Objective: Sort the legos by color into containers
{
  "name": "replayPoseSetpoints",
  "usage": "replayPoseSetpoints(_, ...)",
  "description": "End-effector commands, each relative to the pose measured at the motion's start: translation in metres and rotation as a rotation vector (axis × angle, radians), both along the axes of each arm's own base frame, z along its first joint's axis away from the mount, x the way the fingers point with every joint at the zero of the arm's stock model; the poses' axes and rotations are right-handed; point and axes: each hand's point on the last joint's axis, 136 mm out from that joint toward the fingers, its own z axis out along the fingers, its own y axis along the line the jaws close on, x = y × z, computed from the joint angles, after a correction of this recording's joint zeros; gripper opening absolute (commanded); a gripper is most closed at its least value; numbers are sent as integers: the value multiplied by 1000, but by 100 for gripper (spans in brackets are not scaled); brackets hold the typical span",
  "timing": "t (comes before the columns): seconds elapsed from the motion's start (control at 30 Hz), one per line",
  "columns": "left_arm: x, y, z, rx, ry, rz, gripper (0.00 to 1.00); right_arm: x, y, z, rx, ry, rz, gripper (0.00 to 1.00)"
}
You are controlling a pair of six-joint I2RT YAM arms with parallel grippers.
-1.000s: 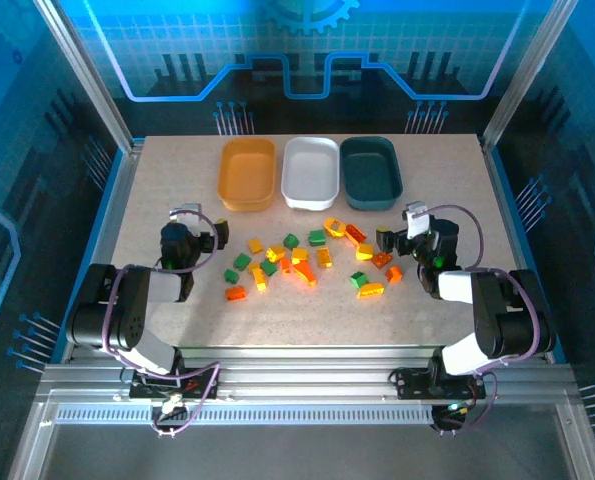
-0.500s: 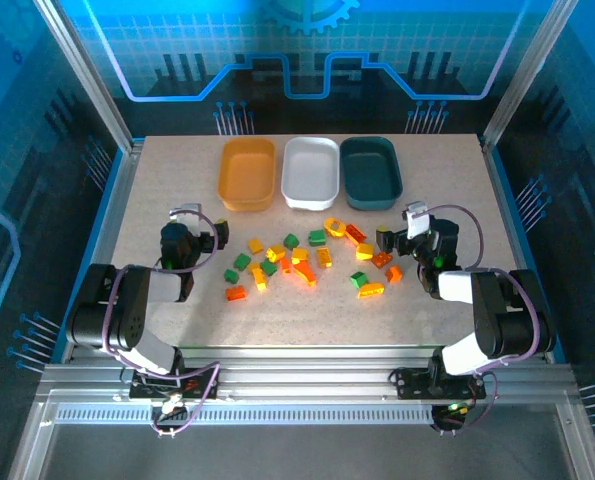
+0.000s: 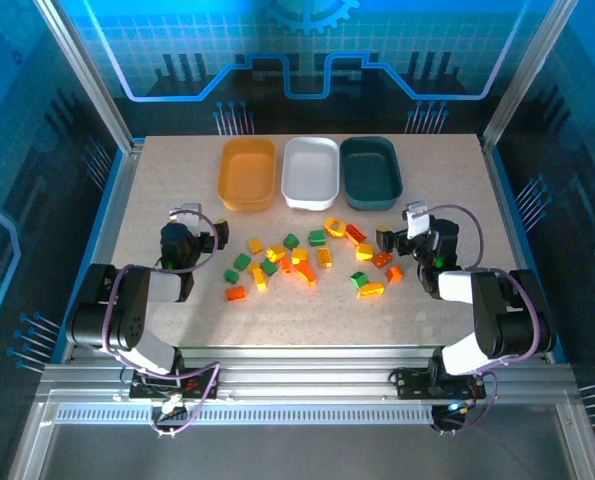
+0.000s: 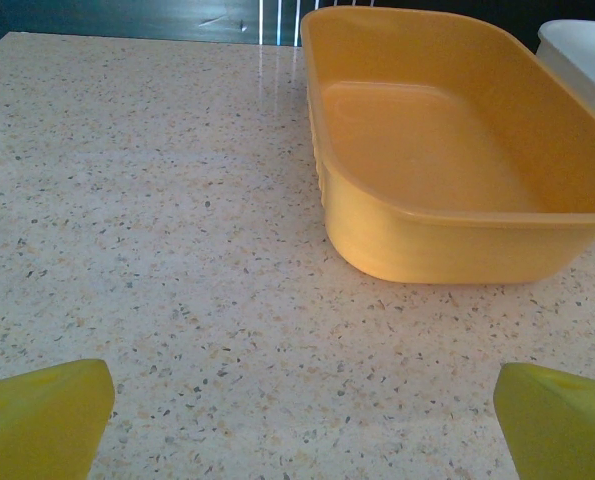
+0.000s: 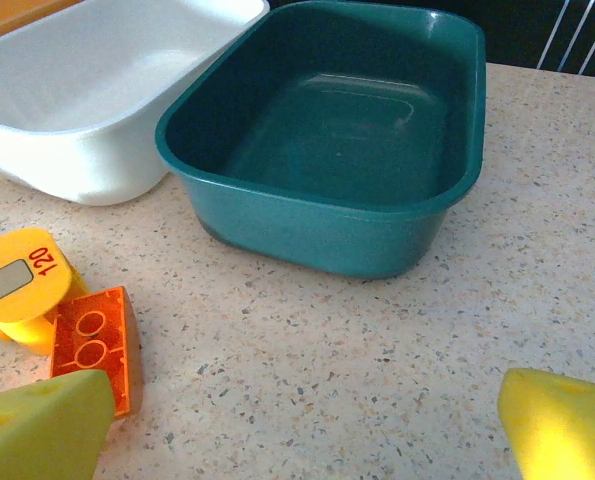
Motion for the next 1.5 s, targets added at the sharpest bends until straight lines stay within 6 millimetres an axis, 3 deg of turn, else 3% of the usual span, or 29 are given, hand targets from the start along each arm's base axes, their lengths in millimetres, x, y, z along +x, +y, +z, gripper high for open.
replayPoseSetpoints(0.0, 0, -6, 9, 11, -28, -35, 99, -1, -1, 2, -3, -18, 10, 100)
replayPoseSetpoints(0.1, -10, -13, 34, 20, -51, -68, 99, -1, 0, 2, -4, -19, 11, 100)
replayPoseSetpoints(0.23, -29, -23, 96, -28, -137, -108, 99, 1, -1, 3, -9, -23, 0, 100)
replayPoseSetpoints(0.37, -56, -40, 165, -103, -227, -196, 99, 11, 3, 36, -132, 136, -60, 100)
replayPoseSetpoints(0.47, -77, -39, 204, -175, -225, -175, 99, 7, 21, 100, -65, 147, -35, 100)
replayPoseSetpoints(0.57, -96, -25, 230, -309, -179, -58, 99, -28, 43, 193, -19, -33, 1, 100)
replayPoseSetpoints(0.63, -117, -9, 225, -426, -81, 88, 99, -54, 36, 237, 104, -97, -65, 100)
replayPoseSetpoints(0.67, -124, 0, 221, -453, -58, 157, 99, -63, 20, 240, 198, -67, -175, 100)
replayPoseSetpoints(0.73, -134, 10, 215, -465, -70, 220, 99, -94, -44, 220, 407, 48, -606, 100)
replayPoseSetpoints(0.77, -136, 12, 211, -487, -86, 234, 99, -98, -48, 218, 416, 53, -598, 97)
replayPoseSetpoints(0.8, -136, 10, 207, -505, -101, 221, 99, -100, -42, 210, 425, 77, -532, 88)
replayPoseSetpoints(0.9, -131, -1, 192, -576, -52, 190, 99, -114, -34, 170, 370, 294, -488, 87)
replayPoseSetpoints(0.97, -126, -13, 176, -614, 47, 161, 99, -125, -33, 138, 289, 472, -506, 81)
replayPoseSetpoints(1.07, -116, -45, 148, -706, 235, 53, 88, -136, -19, 88, 248, 671, -458, 61)
replayPoseSetpoints(1.13, -109, -69, 127, -769, 358, -27, 79, -140, -7, 67, 249, 717, -433, 61)
replayPoseSetpoints(1.2, -108, -96, 107, -748, 455, -88, 75, -141, 7, 53, 228, 727, -411, 66)
replayPoseSetpoints(1.3, -112, -127, 87, -641, 522, -136, 76, -135, 24, 36, 194, 760, -391, 71)
replayPoseSetpoints(1.47, -119, -168, 56, -655, 647, -205, 75, -113, 49, 14, 139, 819, -365, 73)
